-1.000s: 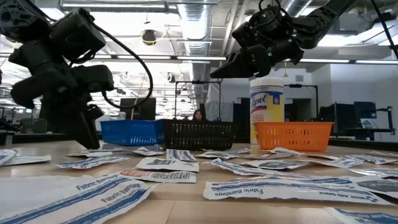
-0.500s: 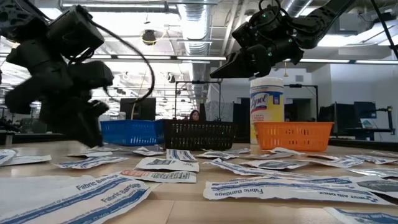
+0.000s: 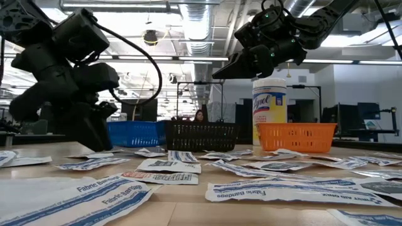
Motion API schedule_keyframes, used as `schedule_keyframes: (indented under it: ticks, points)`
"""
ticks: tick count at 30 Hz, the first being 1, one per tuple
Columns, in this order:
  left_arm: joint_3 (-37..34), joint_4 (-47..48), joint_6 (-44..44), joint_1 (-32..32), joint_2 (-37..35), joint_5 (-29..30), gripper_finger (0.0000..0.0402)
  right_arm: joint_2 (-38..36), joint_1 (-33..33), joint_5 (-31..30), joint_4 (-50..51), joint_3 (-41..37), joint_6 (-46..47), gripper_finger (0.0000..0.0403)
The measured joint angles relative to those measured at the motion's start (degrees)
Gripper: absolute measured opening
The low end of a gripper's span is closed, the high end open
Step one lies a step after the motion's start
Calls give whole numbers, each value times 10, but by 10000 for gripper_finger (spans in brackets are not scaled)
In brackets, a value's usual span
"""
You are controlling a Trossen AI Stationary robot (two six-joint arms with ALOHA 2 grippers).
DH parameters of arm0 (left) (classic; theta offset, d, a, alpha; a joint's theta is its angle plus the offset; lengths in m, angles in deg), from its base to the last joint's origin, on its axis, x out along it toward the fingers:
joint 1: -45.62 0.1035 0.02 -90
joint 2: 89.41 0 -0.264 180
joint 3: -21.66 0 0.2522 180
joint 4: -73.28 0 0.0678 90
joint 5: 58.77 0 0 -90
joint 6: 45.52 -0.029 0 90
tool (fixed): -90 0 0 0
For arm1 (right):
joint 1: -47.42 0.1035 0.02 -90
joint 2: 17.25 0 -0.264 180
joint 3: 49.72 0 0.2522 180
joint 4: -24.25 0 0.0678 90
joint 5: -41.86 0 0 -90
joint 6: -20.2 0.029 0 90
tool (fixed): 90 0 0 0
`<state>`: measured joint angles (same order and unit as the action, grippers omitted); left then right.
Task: Pick & Place First Aid Supplies
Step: Put the ointment pack into the orange bin
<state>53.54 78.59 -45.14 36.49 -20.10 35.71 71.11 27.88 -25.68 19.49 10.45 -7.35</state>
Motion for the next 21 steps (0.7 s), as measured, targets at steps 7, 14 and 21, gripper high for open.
schedule_keyframes:
  ticks: [7,14,21]
  points:
    - [0,-8,-22,1,10,0,93,0,0,0,0,0,0,87]
    - [-1,-10,-23,18,11,6,9,0,0,0,0,0,0,87]
    - [-3,-44,-53,25,13,44,6,0,0,0,0,0,0,87]
